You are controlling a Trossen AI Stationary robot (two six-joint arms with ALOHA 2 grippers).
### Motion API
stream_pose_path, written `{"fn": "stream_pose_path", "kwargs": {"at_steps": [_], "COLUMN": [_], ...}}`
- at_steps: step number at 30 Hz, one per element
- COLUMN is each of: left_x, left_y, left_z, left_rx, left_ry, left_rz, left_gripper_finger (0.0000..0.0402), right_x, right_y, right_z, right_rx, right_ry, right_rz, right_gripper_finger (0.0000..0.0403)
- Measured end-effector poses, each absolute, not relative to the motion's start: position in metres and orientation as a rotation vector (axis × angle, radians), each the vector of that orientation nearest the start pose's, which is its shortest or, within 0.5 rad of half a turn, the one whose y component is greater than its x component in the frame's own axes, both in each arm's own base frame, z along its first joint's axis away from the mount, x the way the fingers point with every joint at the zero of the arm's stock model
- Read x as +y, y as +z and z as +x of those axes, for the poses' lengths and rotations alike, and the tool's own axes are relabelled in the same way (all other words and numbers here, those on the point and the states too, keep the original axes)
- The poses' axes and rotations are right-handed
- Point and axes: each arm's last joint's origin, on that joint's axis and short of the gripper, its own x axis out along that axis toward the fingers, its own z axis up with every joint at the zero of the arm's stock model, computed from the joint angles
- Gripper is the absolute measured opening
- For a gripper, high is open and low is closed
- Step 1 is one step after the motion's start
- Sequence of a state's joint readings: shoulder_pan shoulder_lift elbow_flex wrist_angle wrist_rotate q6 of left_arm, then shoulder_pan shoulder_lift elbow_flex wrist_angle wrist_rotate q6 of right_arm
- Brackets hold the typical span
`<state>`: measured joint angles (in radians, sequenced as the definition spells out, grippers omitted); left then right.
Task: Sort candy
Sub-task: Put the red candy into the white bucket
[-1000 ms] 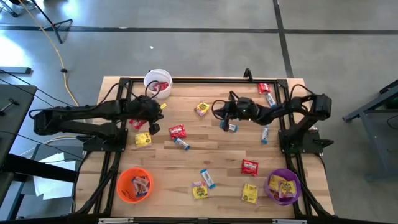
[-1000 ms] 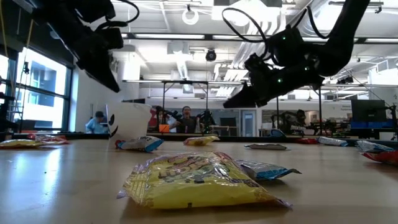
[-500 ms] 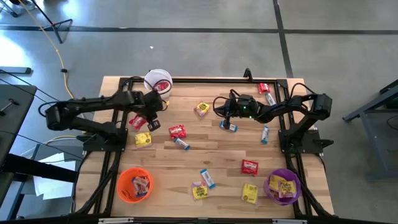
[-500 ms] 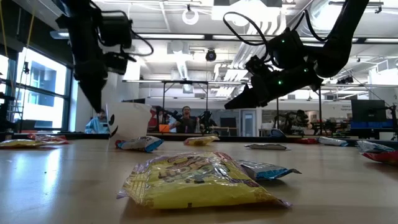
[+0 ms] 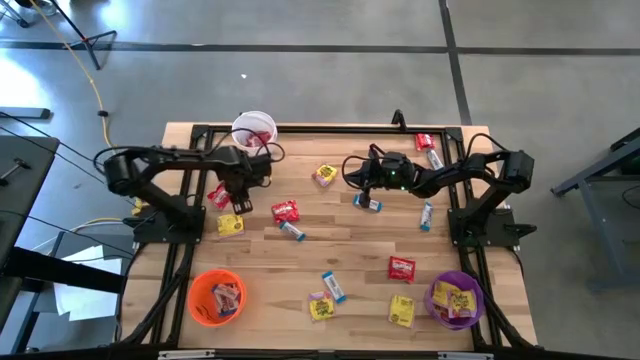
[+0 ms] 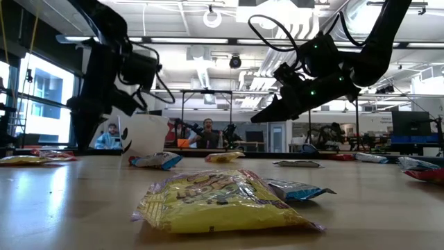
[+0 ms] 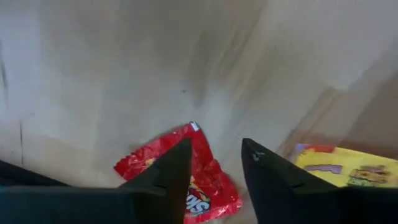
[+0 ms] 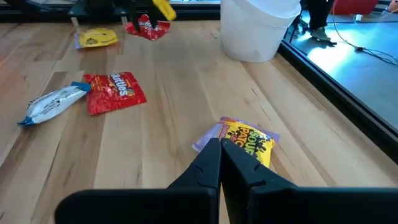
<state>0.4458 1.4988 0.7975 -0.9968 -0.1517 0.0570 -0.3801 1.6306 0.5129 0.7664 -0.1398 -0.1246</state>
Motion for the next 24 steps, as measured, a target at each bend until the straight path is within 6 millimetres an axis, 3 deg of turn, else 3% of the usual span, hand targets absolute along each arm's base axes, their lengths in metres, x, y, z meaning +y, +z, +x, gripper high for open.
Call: {"fn": "stream_pose_path", "kwargs": {"at_steps": [5, 16, 20, 24], "left_x": [0.101, 0.111, 0.11, 0.11], "left_y": [0.142, 0.113, 0.111, 0.114], "left_z": [0.191, 0.19, 0.189, 0.19], "left_rx": [1.853, 2.034, 2.059, 2.061], "left_ry": [0.42, 0.389, 0.327, 0.283], "left_rz": [-0.148, -0.132, -0.092, -0.066], "left_gripper_finger": [0.015, 0.0148, 0.0108, 0.0036], "right_x": [-0.103, -0.103, -0.103, -0.102], "right_y": [0.14, 0.139, 0.139, 0.138], "right_z": [0.268, 0.268, 0.268, 0.268], "right_rx": [0.356, 0.362, 0.361, 0.371], "right_ry": [-0.215, -0.214, -0.217, -0.215], "right_rz": [-0.041, -0.038, -0.02, -0.016], "right_gripper_finger": [0.0, 0.0, 0.0, 0.0]}}
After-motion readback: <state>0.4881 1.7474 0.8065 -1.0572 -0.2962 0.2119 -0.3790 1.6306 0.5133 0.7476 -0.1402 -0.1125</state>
